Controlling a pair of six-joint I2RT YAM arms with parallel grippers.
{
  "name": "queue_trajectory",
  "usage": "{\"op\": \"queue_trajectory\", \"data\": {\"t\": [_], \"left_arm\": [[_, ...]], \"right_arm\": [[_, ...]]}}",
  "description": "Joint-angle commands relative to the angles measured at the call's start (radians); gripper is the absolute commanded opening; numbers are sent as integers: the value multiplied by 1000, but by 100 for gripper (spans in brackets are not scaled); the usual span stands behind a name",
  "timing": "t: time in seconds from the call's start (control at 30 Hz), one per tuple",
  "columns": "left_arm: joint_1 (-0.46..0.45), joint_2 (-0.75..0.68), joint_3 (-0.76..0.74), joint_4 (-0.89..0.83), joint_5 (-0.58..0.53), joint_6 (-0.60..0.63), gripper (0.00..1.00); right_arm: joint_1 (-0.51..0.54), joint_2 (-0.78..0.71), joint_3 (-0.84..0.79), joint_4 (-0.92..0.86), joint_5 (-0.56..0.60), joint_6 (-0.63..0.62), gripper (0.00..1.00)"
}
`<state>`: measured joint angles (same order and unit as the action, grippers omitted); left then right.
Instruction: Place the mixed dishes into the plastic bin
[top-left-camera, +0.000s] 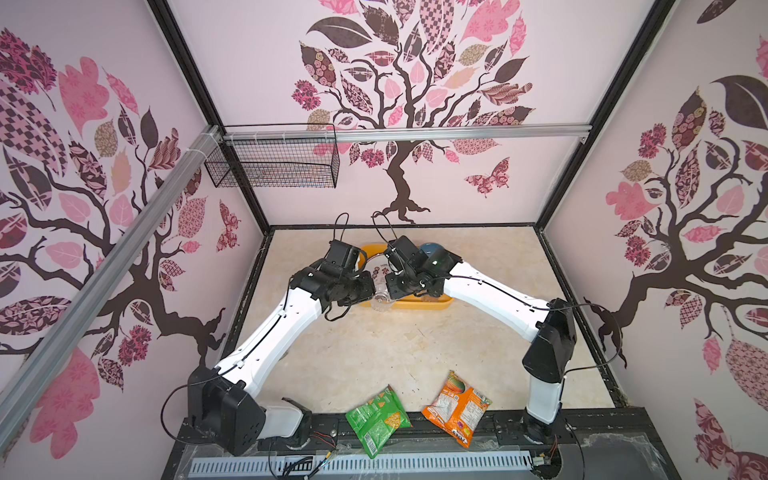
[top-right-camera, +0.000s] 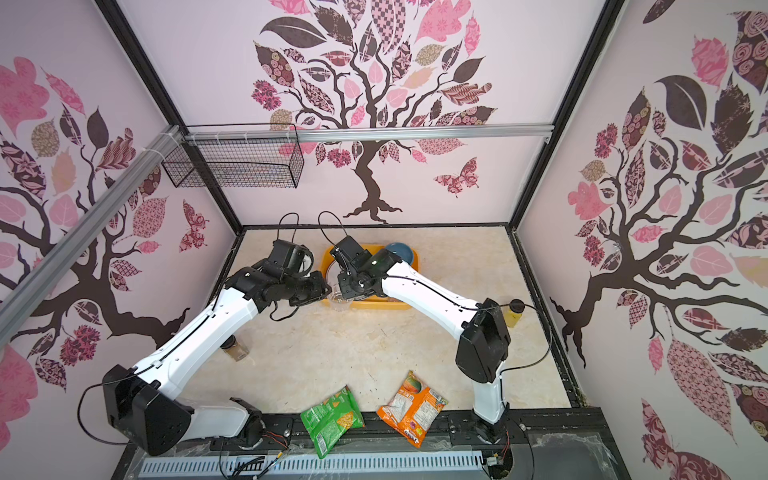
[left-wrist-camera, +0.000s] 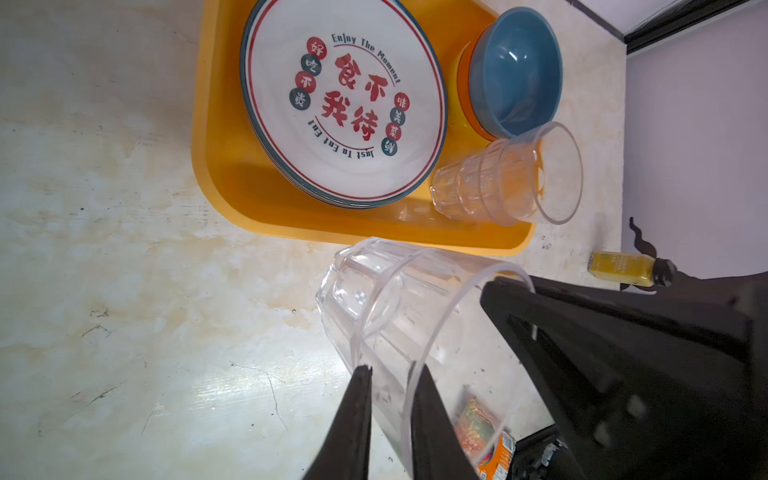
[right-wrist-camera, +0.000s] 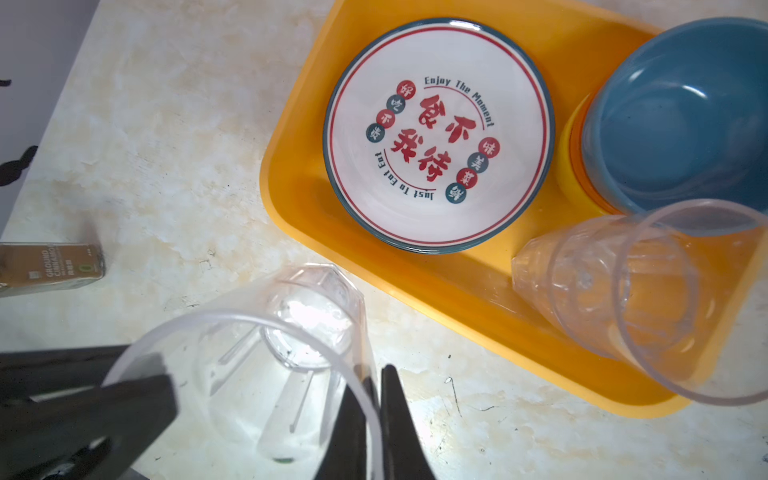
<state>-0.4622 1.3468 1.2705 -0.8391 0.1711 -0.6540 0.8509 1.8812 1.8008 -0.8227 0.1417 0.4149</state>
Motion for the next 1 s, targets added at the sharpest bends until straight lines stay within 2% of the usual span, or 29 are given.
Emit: {"op": "queue_trajectory", "data": {"t": [0.0,0.4,0.8,0.97], "left_arm": [[10,-44,27,8,1,-16,24],[17,-115,-40,36,-18,-32,38],[46,-186,-132,113,64,-35,47],[67,-200,-162,128,97,-36,48]], "right_arm": [[-40,-49,-28,3,53,15,0],[-150,-156,-39,-8,34,-6,0],[-272,-199,8,-60,-6,-18,0],[-328,-199,11,-66,-30,-17,0]]}}
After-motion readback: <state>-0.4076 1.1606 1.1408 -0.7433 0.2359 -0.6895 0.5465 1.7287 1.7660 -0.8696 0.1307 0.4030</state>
